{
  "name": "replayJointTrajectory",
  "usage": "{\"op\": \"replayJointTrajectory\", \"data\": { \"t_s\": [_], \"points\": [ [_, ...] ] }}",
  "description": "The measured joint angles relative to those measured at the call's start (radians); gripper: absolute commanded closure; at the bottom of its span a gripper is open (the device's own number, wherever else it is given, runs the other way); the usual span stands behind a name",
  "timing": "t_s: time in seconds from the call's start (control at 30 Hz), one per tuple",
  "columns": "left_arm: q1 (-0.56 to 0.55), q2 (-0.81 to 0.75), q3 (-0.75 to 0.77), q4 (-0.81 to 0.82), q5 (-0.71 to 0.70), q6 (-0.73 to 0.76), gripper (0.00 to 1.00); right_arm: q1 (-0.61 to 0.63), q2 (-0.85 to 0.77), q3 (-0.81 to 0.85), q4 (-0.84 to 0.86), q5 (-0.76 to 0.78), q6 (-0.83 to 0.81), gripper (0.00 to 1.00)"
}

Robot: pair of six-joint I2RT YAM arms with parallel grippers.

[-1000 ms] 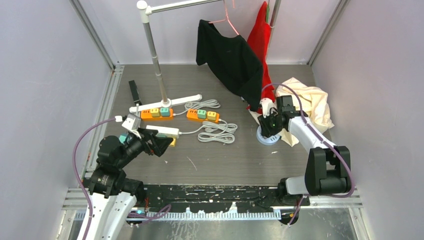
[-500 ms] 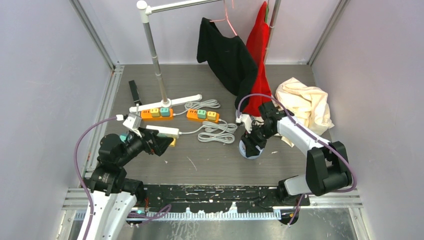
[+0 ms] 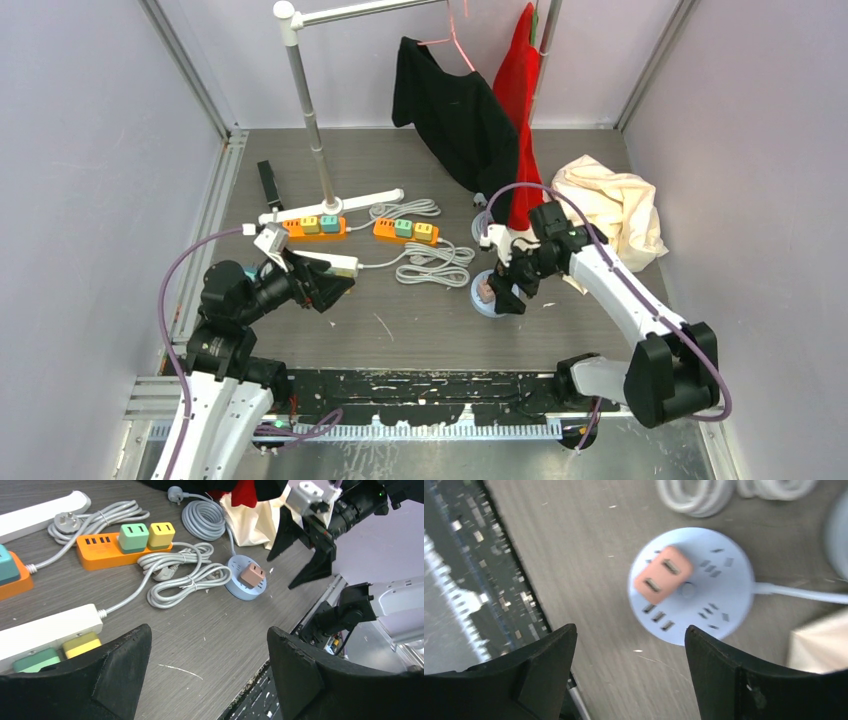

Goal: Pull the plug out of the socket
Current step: Move the socket to the center of the board.

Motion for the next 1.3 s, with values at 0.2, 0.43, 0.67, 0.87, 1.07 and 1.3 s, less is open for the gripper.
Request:
{"op": "replayJointTrajectory", "data": {
  "t_s": [0.2,0.43,0.67,0.87,1.07,1.3],
  "points": [
    [0.0,0.017,-0.01,0.022,0.029,-0.025,0.16,-0.072,-0.076,-0.02,0.214,0.151,0.213,0.54],
    [0.0,0.022,-0.01,0.027,0.031,-0.028,0.17,-0.106,-0.009,-0.051,0.409,0.343,0.391,0.69],
    [0.0,0.017,-0.01,0.027,0.031,-0.028,0.17,-0.066,0.172,-0.058,0.462,0.496,0.384,0.81],
    [0.0,0.003,-0.01,0.027,0.031,-0.028,0.17,0.027,0.236,-0.059,0.456,0.511,0.343,0.92],
    [0.0,-0.002,-0.01,0.03,0.031,-0.028,0.17,0.071,0.273,-0.042,0.374,0.425,0.262,0.96],
    [0.0,-0.002,-0.011,0.034,0.032,-0.028,0.17,0.2,0.276,-0.016,0.238,0.226,0.182,0.96]
  ]
}}
